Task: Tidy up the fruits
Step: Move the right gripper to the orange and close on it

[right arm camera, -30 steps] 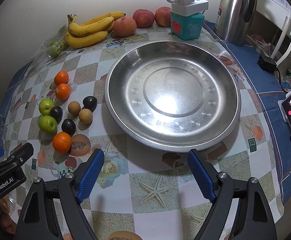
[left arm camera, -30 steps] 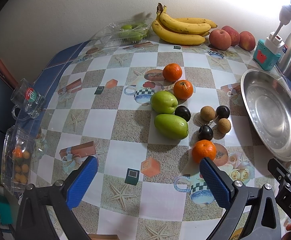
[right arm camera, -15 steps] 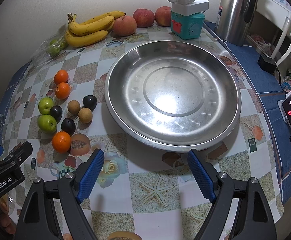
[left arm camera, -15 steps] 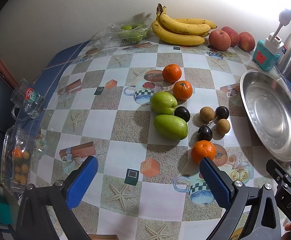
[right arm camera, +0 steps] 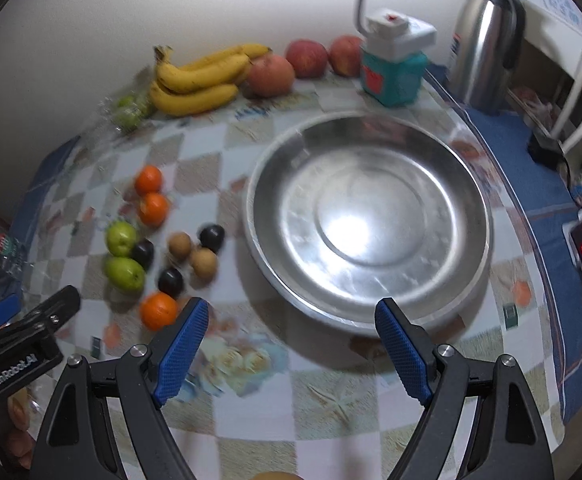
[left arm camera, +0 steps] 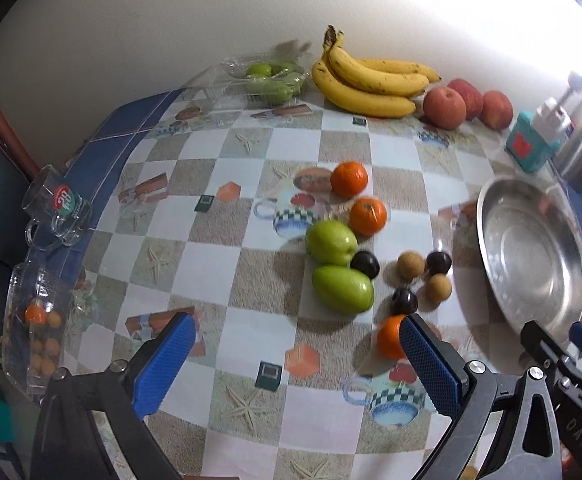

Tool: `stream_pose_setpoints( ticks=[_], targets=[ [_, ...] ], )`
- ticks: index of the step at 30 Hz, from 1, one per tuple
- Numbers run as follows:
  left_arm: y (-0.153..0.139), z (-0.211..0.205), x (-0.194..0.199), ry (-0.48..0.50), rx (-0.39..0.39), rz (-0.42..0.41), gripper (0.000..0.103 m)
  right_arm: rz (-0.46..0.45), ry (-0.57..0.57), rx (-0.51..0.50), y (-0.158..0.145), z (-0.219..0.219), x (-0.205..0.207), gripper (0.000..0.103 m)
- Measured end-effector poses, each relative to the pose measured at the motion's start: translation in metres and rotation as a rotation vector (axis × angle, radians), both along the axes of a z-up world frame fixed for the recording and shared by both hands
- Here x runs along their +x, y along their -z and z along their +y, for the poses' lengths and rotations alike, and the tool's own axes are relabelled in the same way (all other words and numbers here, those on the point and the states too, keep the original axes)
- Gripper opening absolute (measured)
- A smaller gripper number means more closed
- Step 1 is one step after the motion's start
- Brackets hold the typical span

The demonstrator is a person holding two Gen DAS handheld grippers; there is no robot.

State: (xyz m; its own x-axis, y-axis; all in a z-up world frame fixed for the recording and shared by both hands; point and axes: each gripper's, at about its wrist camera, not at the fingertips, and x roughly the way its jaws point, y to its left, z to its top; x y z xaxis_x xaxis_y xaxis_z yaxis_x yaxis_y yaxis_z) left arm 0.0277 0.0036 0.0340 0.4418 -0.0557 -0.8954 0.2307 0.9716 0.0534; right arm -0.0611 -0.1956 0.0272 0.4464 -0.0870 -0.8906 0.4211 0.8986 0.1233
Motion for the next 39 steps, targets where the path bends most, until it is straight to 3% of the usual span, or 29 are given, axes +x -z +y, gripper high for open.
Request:
stream_pose_setpoints(
  ticks=[8,16,29,39],
  targets=[
    [-0.007,0.015,0.034,-0.110,-0.093,0.059,0.101,-0.012,-0.032,0.030,-0.010,0.015,0.032,0.086],
    [0.010,0.020,0.053,-0.182,-0.097,0.096,0.100,0.038,-0.039,0.047,0.008,0.023,0.057,0.086],
    [0.041,0.028,0.059,-0.174,-0.065,0.184,0.100,0.155,-0.150,0.081,0.049,0.060,0.074,0.086],
    [0.046,0.032,0.059,-0.178,-0.060,0.199,0.100,0.203,-0.202,0.102,0.069,0.080,0.074,0.086]
  ],
)
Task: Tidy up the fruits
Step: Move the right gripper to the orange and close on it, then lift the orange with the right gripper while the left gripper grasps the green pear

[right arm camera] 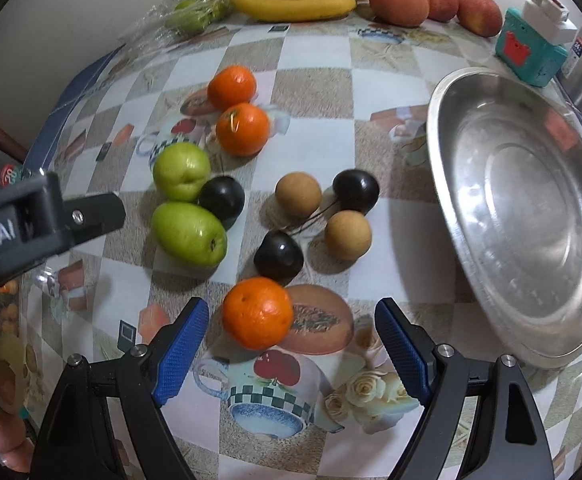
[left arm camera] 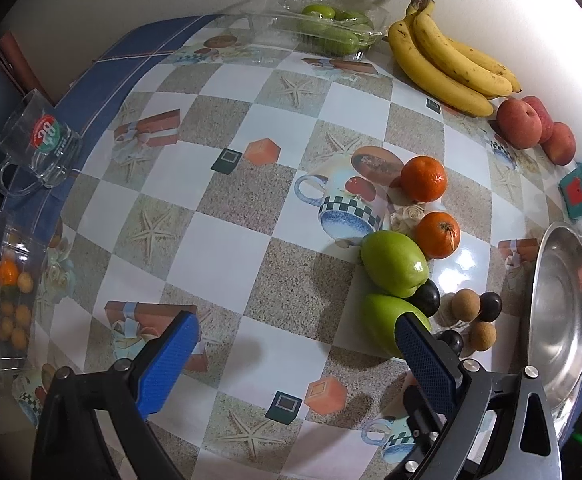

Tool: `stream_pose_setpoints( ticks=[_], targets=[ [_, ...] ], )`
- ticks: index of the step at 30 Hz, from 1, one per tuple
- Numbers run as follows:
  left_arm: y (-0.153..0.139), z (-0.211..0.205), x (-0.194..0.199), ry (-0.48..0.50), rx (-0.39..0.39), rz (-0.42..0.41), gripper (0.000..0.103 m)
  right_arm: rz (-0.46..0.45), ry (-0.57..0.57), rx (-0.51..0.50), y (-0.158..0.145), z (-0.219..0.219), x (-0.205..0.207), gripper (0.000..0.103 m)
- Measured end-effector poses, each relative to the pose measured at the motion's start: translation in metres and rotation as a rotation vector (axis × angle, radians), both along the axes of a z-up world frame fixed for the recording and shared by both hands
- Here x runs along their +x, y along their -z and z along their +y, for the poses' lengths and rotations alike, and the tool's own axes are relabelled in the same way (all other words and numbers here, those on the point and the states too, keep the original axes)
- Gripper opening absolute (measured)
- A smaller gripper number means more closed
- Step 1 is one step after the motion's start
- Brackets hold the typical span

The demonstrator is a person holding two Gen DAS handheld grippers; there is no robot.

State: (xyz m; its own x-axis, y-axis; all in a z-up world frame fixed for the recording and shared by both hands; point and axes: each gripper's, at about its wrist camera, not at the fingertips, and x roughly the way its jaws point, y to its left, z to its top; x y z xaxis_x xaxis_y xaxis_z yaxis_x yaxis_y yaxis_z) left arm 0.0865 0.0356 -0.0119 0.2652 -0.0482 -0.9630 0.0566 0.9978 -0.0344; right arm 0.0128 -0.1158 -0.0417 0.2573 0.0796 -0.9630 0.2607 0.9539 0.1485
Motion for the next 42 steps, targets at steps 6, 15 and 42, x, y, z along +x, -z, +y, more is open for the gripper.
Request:
stream_pose_setpoints(
  ticks=[6,15,42],
  targets=[
    [0.000,-0.002,0.000,0.007,-0.007,-0.001,0.100,-0.005,-0.034,0.000,0.004,0.012,0.002,0.078],
    [-0.002,-0.009,-0.002,0.029,-0.015,-0.007,0.100,-0.013,-0.060,-0.020,0.006,0.026,0.004,0.059],
    [0.001,-0.014,-0.001,0.038,-0.033,0.000,0.100,-0.054,-0.042,0.061,-0.008,0.012,-0.004,0.037]
  ],
)
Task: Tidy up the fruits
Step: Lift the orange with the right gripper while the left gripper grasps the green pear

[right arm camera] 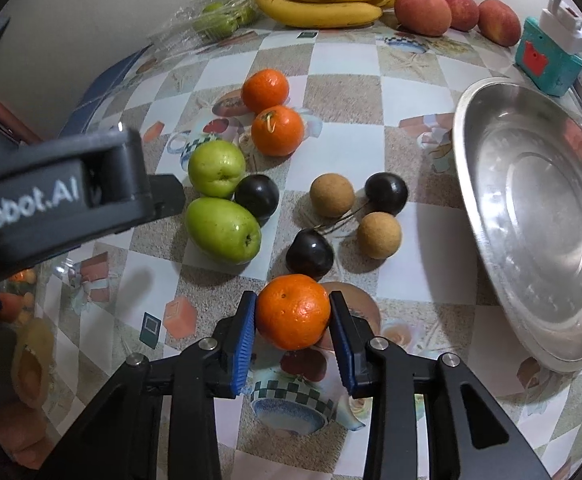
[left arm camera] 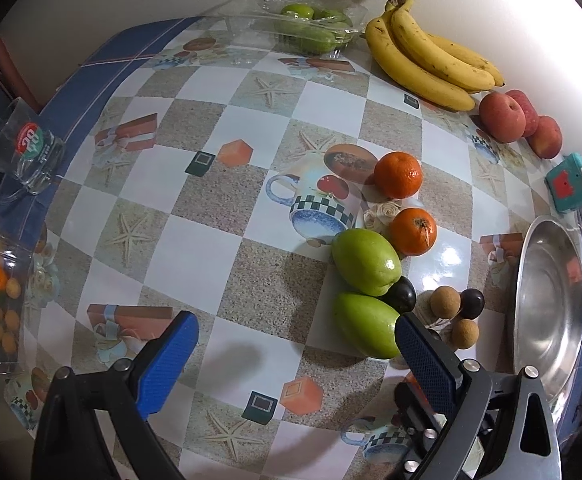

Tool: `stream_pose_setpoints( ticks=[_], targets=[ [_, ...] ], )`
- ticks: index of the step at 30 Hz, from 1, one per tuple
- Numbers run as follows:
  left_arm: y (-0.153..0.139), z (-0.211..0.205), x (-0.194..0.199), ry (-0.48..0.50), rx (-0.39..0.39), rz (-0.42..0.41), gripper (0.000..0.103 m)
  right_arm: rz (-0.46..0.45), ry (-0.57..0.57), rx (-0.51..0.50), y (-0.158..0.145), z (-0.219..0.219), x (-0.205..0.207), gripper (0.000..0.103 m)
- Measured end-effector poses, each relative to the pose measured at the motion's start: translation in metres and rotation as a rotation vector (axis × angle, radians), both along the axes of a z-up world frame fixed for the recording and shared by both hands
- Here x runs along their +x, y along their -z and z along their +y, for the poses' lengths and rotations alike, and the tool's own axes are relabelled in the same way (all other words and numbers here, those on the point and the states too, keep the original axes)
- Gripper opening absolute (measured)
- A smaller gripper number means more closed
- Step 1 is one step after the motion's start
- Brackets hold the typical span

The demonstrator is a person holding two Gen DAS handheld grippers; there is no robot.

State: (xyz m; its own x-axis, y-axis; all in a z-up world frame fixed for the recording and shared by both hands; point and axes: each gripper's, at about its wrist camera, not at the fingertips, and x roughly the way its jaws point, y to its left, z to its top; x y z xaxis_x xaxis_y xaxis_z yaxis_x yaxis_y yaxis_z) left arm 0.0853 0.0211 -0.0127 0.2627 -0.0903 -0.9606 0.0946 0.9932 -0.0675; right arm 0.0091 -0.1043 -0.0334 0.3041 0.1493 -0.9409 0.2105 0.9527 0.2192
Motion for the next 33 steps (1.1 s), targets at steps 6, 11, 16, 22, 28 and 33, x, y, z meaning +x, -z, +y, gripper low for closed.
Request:
stream_pose_setpoints(
  ticks=[6,11,16,22,28,33],
  targets=[
    [0.002,-0.008,-0.002,0.025,-0.001,0.002,0.100,-0.017,0.050,-0.020,-0.013,-0.024,-0.006,0.037],
    [0.004,-0.017,-0.003,0.049,0.007,0.007,0.100,-0.021,0.109,-0.024,-0.019,-0.051,-0.014,0.037],
    [0.008,-0.028,-0.005,0.082,0.000,0.018,0.098,-0.023,0.162,-0.026,-0.023,-0.064,-0.023,0.037],
    [0.015,-0.043,-0.008,0.137,-0.004,0.036,0.090,-0.034,0.186,-0.018,-0.026,-0.068,-0.026,0.037],
    [0.025,-0.051,-0.007,0.154,0.000,0.065,0.079,-0.036,0.190,-0.011,-0.027,-0.071,-0.027,0.037],
    [0.030,-0.056,-0.004,0.154,-0.007,0.079,0.070,-0.041,0.188,-0.006,-0.028,-0.070,-0.026,0.037]
  ],
)
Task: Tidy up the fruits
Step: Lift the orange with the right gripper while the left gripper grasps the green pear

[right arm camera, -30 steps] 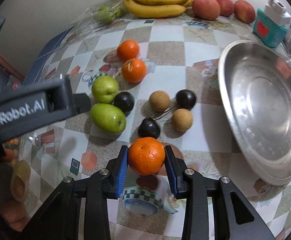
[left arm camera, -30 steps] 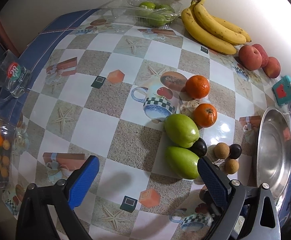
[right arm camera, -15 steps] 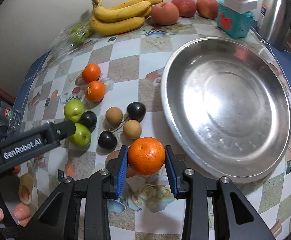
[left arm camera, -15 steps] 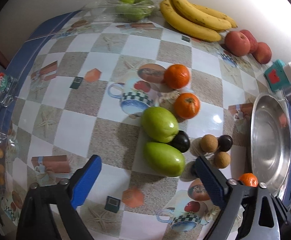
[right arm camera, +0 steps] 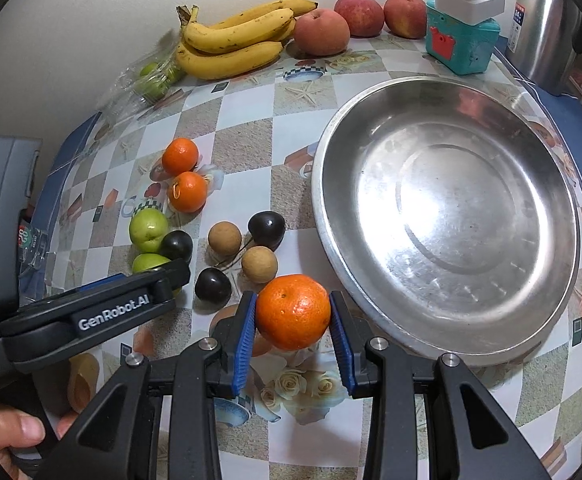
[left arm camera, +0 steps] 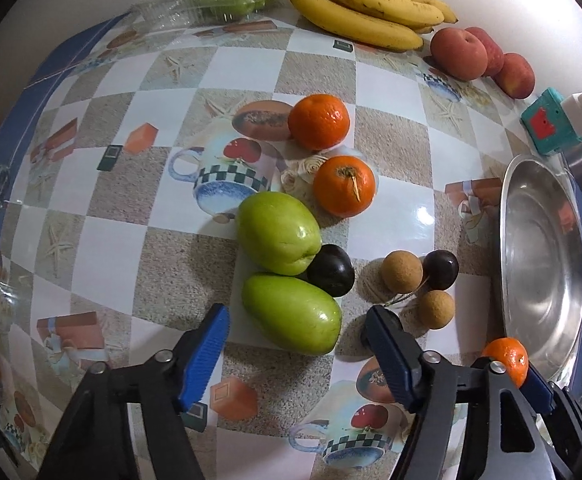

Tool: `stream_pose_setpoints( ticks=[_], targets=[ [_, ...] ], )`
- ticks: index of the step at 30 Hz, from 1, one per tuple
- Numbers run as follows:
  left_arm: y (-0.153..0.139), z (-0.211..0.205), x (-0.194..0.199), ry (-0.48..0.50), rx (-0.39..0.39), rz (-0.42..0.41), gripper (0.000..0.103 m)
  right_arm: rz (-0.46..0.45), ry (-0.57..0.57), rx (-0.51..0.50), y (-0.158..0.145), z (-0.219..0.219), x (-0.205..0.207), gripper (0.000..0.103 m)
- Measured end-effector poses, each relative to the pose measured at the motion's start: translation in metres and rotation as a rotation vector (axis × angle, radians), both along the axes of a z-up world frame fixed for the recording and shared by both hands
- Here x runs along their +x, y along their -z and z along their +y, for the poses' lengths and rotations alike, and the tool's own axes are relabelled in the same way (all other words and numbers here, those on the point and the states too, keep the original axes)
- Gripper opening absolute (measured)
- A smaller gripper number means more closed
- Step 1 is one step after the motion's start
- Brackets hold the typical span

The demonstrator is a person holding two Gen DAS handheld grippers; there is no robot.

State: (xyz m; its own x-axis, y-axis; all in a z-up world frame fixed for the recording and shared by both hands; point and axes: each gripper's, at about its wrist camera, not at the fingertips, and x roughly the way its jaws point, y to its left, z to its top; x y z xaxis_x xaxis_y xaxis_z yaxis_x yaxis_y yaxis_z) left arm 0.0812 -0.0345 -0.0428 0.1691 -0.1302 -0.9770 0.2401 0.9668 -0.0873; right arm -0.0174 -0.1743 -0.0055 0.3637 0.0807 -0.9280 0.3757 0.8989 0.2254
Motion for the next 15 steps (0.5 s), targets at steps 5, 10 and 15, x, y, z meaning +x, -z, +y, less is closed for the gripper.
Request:
stream_pose_setpoints(
  ticks=[5,10,15],
  targets=[
    [0.005,-0.006,0.002,0.001,0.010,0.000,0.064,-0.001,0.000,0.001,0.000,0.000,-0.001,0.037],
    [0.008,-0.007,0.006,-0.008,0.015,-0.005,0.058,-0.001,-0.001,0.002,-0.001,0.001,-0.001,0.037],
    [0.010,-0.001,0.009,-0.014,0.019,0.001,0.054,-0.003,0.000,0.002,0.000,0.000,-0.001,0.037]
  ],
)
